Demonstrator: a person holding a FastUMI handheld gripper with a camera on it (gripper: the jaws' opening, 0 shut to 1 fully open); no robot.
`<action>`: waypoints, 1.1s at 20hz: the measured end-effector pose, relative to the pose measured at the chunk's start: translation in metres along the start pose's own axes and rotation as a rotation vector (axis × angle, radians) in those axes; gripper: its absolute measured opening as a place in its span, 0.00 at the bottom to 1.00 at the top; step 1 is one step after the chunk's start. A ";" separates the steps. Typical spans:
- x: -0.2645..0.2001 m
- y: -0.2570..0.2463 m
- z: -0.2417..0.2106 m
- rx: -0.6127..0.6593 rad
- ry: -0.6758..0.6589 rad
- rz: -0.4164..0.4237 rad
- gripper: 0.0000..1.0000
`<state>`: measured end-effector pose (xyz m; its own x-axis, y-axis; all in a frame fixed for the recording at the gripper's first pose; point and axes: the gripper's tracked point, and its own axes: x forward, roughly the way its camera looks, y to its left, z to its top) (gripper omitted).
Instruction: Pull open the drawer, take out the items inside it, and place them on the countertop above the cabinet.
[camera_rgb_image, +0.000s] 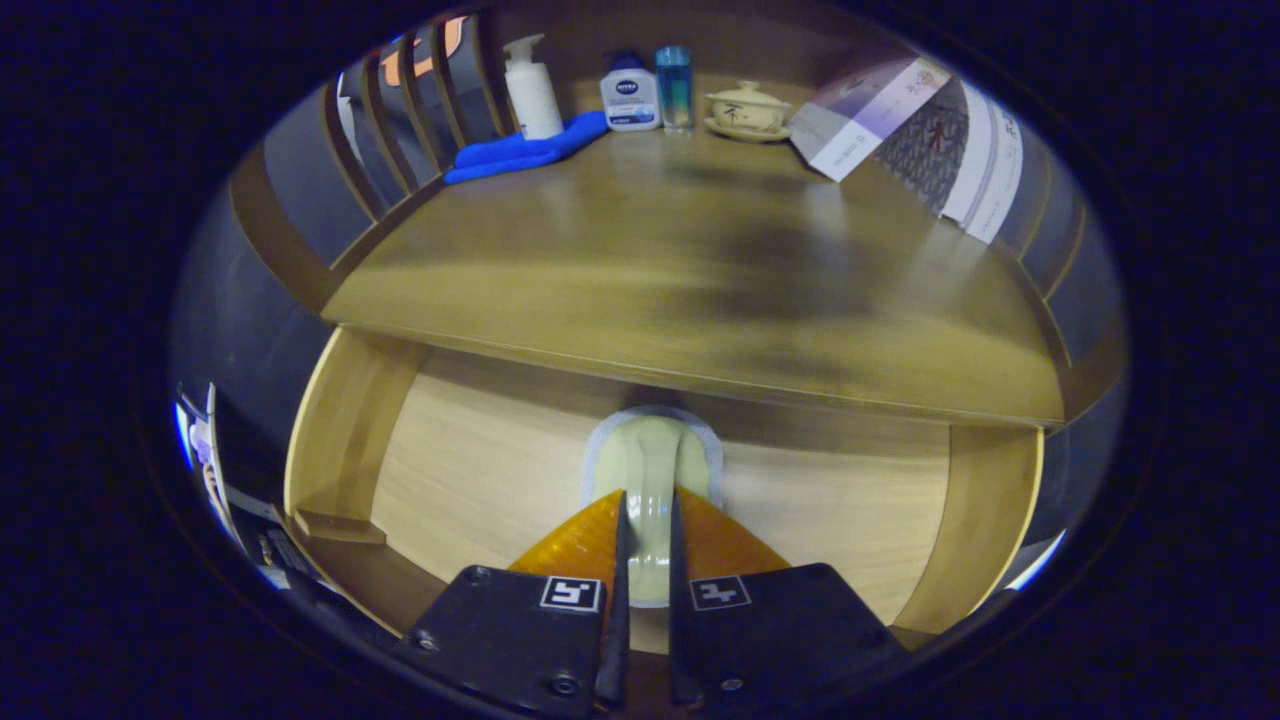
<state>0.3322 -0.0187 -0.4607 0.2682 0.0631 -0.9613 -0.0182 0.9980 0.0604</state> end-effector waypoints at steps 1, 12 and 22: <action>-0.008 -0.003 0.002 0.019 -0.016 -0.005 0.19; -0.108 -0.005 0.032 0.035 -0.183 0.009 0.19; -0.115 -0.003 0.111 0.047 -0.213 -0.010 0.19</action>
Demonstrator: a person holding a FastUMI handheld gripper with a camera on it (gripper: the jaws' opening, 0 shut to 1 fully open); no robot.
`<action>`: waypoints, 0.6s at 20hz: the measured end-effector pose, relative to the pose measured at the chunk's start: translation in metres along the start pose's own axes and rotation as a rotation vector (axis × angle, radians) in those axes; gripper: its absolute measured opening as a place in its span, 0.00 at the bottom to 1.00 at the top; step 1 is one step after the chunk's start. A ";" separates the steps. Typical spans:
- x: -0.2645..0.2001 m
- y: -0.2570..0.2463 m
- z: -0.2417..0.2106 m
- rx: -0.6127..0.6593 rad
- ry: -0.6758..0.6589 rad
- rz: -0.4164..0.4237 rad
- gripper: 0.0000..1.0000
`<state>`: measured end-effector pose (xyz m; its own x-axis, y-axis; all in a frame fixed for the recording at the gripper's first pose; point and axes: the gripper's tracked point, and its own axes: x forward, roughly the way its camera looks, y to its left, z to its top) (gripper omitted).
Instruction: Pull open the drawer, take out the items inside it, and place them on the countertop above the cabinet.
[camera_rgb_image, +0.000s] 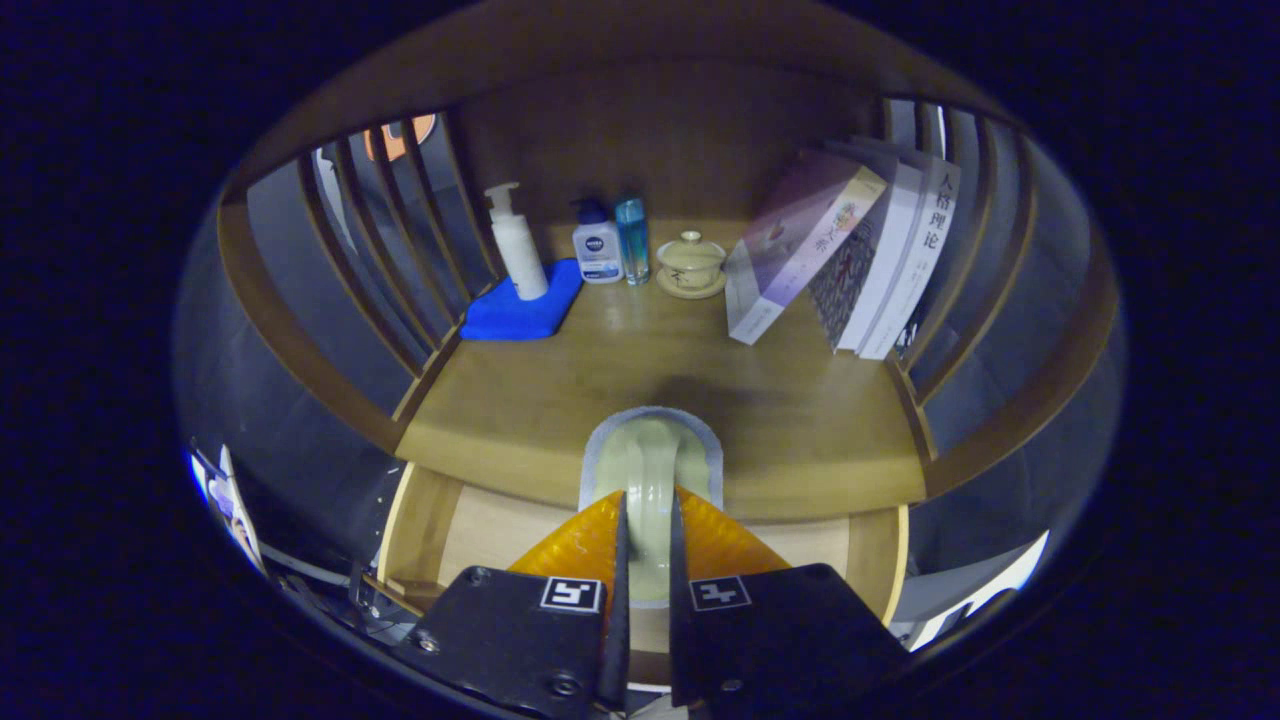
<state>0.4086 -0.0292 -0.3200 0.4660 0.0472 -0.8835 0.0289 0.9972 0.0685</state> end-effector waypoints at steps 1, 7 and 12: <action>0.007 0.008 0.005 0.025 0.008 0.038 0.19; 0.043 0.000 0.039 0.061 0.048 -0.009 0.19; 0.070 -0.003 0.069 0.050 0.060 -0.070 0.19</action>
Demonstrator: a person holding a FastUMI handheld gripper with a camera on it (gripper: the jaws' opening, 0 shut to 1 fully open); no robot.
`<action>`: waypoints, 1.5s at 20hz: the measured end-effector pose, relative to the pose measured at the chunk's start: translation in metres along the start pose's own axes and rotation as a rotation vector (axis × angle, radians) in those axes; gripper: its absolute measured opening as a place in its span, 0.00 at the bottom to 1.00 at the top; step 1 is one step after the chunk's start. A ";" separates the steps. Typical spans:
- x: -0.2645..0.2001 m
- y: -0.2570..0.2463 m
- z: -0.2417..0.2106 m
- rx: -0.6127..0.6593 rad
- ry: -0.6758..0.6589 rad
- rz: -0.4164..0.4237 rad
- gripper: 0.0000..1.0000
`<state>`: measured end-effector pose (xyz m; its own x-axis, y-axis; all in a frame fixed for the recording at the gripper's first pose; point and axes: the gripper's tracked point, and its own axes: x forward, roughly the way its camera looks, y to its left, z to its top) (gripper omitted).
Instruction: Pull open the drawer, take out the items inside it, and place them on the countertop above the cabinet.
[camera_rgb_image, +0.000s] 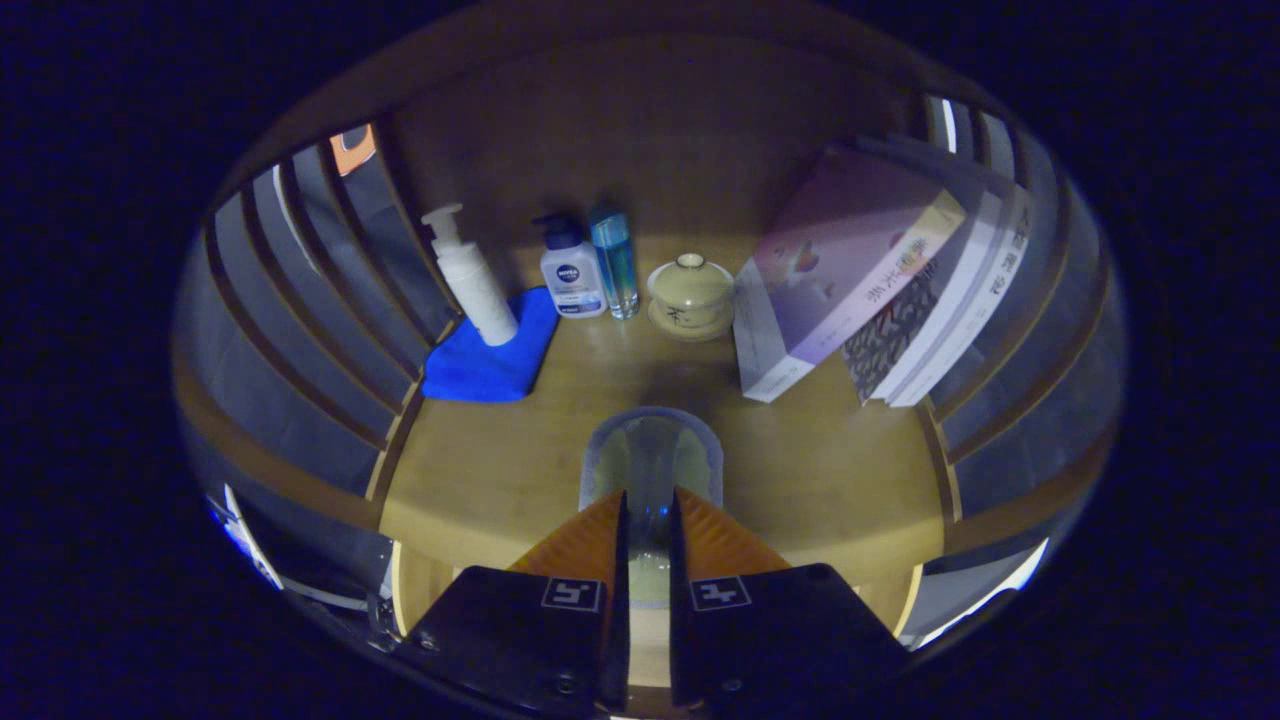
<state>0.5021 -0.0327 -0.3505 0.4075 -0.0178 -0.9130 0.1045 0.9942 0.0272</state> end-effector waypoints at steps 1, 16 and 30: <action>0.007 0.001 0.002 0.002 0.011 -0.006 0.19; 0.021 -0.001 -0.001 -0.016 -0.021 -0.074 0.43; -0.096 0.025 -0.091 -0.124 -0.256 0.081 0.84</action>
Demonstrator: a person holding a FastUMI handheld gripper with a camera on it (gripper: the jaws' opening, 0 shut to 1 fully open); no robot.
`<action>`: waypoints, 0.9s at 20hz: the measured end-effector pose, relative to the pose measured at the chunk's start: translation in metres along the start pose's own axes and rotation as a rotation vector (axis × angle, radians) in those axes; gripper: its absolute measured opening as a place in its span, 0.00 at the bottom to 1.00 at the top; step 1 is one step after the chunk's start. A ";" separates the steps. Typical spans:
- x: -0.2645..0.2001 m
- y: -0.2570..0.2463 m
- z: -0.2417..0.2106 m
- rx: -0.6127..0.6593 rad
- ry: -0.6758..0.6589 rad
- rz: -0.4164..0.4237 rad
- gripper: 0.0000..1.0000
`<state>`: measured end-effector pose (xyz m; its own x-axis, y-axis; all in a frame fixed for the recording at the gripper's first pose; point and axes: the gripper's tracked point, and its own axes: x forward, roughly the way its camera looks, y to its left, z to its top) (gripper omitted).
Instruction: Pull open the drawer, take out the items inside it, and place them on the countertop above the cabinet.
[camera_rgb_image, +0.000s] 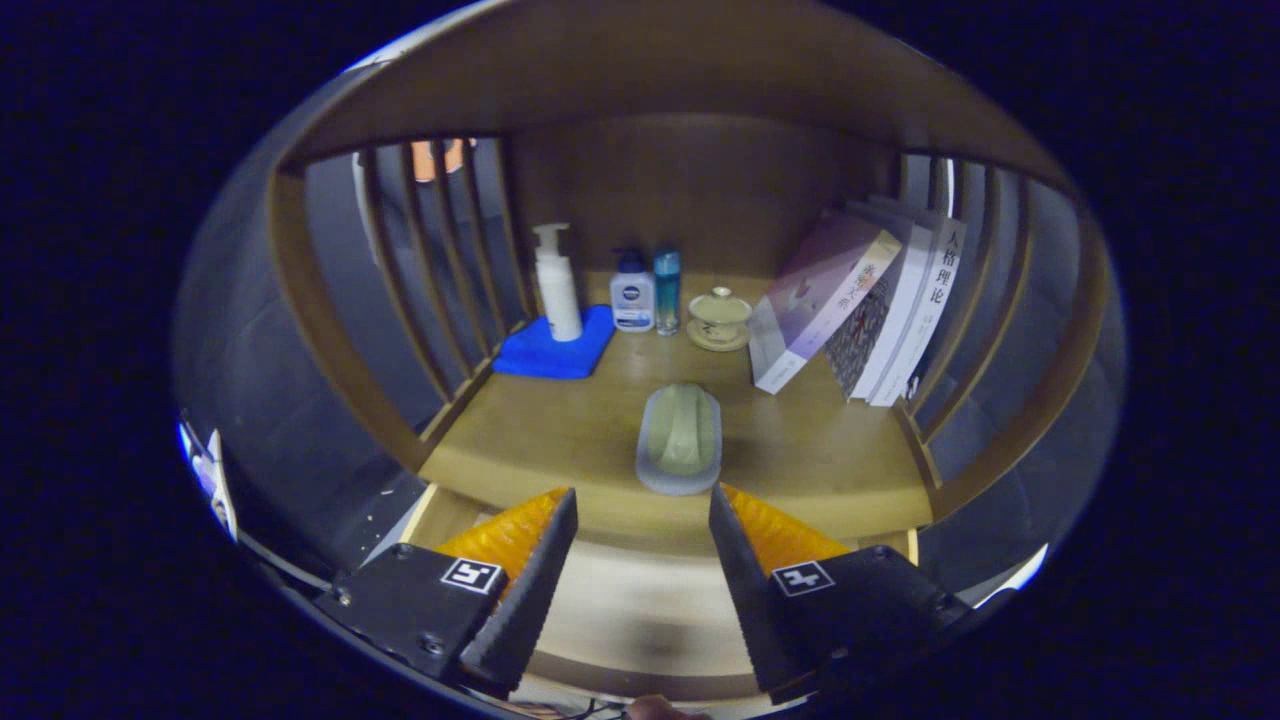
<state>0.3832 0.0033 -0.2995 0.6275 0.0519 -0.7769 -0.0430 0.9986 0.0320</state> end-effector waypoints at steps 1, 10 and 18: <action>-0.012 0.002 -0.006 0.006 -0.025 0.007 0.85; -0.075 0.012 -0.073 -0.046 -0.264 0.029 0.89; -0.079 0.026 -0.154 -0.096 -0.340 0.010 0.90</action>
<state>0.2128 0.0229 -0.3338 0.8488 0.0794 -0.5227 -0.1131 0.9930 -0.0329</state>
